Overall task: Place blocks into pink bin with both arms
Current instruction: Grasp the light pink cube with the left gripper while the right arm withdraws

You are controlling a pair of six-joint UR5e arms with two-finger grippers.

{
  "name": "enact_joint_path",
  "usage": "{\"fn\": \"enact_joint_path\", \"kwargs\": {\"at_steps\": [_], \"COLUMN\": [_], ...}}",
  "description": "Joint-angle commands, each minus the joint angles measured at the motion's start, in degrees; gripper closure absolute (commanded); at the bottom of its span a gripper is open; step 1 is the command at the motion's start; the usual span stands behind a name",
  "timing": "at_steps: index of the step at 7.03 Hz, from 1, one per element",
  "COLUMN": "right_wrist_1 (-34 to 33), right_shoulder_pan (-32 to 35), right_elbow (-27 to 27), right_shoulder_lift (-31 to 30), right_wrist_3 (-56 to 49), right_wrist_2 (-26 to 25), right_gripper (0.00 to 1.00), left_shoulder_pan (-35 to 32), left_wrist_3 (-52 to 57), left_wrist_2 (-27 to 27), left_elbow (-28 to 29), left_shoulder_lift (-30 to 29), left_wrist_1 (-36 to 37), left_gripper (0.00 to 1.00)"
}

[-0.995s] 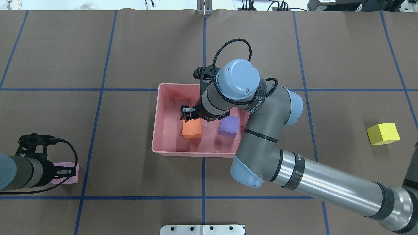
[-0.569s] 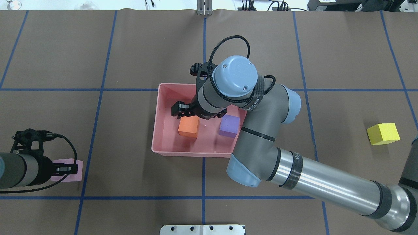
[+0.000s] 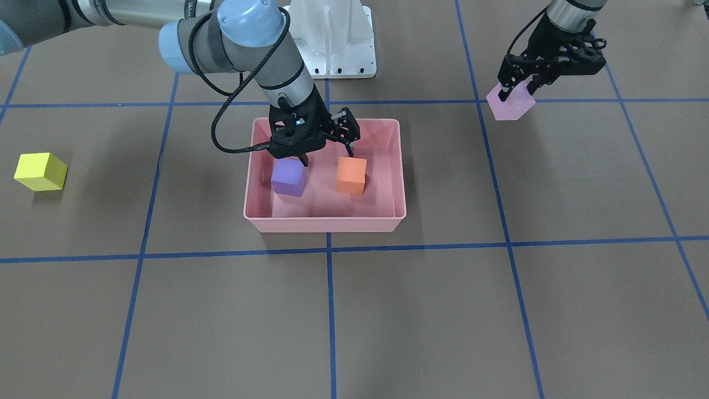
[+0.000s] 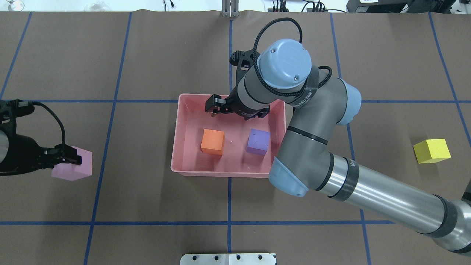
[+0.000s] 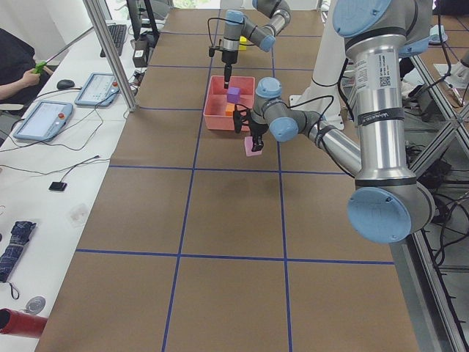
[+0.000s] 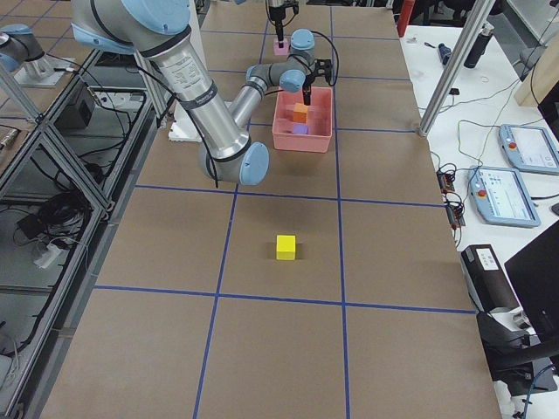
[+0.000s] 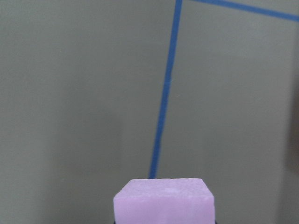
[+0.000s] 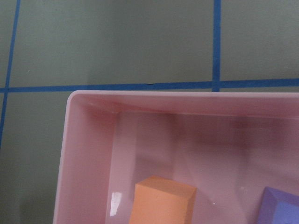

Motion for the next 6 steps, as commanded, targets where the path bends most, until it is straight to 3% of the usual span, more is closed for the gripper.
{"fn": "enact_joint_path", "kwargs": {"at_steps": [1,3,6], "right_wrist_1": [-5.5,-5.6,-5.7], "right_shoulder_pan": [3.4,8.9,17.7], "right_elbow": [8.3,9.5,8.5], "right_shoulder_lift": [-5.7,-10.6,-18.0], "right_wrist_3": [-0.4,-7.7,-22.1], "right_wrist_2": [0.3,2.9,7.6], "right_gripper": [0.01,0.01,0.01], "left_shoulder_pan": [-3.9,-3.7,0.0], "left_wrist_3": [-3.0,-12.6,-18.0], "left_wrist_2": [-5.2,-5.2,-1.9], "left_elbow": [1.2,7.5,13.9], "left_shoulder_lift": [-11.1,-25.8,-35.3], "left_wrist_1": [4.6,8.6,8.8], "left_gripper": [1.00,1.00,1.00]}}
